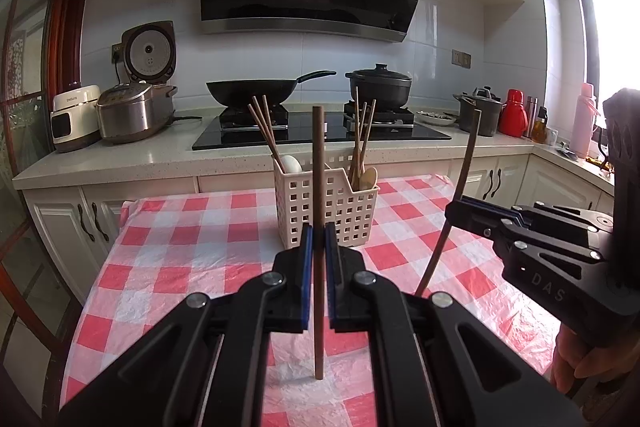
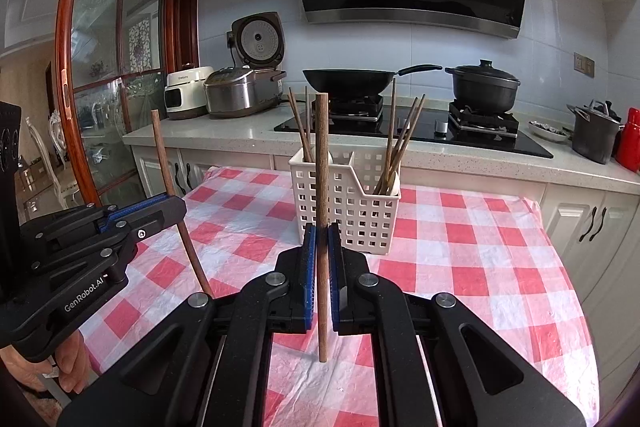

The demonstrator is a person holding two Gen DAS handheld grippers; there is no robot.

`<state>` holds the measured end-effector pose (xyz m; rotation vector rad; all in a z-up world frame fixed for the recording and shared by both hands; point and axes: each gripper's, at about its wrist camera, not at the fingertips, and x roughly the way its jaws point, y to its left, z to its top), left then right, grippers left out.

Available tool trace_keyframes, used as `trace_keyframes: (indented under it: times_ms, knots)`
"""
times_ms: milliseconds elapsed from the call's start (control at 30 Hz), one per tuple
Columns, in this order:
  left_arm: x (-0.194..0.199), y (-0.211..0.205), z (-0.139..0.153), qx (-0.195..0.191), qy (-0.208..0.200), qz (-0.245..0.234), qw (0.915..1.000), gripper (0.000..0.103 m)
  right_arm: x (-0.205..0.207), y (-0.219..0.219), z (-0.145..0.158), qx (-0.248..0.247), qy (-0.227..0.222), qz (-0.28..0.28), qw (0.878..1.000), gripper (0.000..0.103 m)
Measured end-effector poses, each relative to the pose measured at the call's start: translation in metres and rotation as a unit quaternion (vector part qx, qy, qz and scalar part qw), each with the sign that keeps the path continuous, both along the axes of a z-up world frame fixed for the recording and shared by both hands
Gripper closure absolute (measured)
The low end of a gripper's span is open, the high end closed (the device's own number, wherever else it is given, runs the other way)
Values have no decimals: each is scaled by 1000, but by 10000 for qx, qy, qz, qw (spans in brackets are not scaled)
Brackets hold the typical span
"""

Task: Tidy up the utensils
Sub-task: 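Lift both chopsticks upright and carry them over the caddy with both tools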

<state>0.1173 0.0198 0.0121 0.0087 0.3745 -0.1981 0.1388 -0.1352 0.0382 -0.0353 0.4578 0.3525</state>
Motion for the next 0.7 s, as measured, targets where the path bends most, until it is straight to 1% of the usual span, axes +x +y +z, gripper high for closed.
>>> trace_keyframes:
  times_ms: [233,500,700]
  knots:
    - [-1,-2,4,52,-49,-5,10000,97,4,2,1,-8,-17,5,10000,97]
    - [8,-5,17,163,-119,-69,9998,97,19,2,14,-14,-116,53,9999,97]
    - [30,-5,49,239,-188,-229,9993,97,43,1,44,-43,-333,106,9994,97]
